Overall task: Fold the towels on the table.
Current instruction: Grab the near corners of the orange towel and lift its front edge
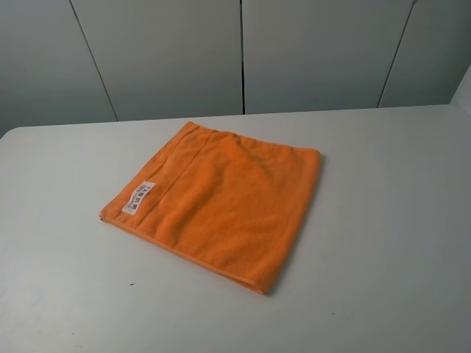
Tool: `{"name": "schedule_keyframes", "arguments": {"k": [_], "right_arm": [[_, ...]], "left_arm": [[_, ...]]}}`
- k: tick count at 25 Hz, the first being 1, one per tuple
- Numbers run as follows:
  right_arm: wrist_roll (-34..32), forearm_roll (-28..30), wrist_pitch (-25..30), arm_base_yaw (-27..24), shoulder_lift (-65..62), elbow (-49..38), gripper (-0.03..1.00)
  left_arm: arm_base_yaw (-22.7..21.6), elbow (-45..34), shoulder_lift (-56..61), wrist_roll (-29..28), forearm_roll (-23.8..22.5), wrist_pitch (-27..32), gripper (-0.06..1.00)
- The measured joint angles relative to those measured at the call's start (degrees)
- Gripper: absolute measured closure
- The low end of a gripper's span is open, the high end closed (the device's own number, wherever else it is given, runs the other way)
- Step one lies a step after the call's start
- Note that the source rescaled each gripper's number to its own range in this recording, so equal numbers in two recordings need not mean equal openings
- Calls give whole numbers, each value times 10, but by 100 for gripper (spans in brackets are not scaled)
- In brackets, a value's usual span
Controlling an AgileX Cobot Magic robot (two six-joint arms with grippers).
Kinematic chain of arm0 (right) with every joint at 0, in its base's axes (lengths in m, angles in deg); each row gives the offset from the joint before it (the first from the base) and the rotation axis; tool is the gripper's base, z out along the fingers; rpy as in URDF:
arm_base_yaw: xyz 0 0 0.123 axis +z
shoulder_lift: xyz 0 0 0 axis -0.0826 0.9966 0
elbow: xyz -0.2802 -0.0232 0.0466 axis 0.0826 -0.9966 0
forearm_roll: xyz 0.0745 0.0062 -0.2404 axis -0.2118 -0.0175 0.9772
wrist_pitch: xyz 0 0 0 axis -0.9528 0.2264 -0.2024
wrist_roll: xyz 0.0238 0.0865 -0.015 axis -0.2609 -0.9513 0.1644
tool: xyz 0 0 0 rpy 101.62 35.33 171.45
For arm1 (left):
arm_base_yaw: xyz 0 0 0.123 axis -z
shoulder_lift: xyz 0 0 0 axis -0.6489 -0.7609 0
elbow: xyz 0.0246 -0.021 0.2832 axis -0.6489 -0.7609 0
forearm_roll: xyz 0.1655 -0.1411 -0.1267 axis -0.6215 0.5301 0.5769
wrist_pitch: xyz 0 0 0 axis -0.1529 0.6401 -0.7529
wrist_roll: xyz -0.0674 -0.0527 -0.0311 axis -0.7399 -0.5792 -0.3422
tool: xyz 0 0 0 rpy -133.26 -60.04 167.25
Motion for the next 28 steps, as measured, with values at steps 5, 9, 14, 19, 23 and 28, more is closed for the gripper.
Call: {"name": "schedule_keyframes", "arguments": {"k": [5, 9, 14, 19, 23, 28], "right_arm": [[0, 0, 0, 0, 0, 0, -3], [0, 0, 0, 0, 0, 0, -3], [0, 0, -1, 0, 0, 0, -3], [43, -4, -1, 0, 0, 0, -3], [91, -16, -1, 7, 41, 1, -3], [164, -17, -36, 48, 171, 25, -3]], "left_arm": [[1, 0, 0, 1, -10, 0, -6], [1, 0, 0, 20, -3, 0, -6], [1, 15, -43, 77, 10, -28, -6], [1, 20, -149, 132, 29, -82, -6], [1, 25, -273, 251, 85, -142, -6], [9, 62, -452, 385, 195, -198, -6]]}}
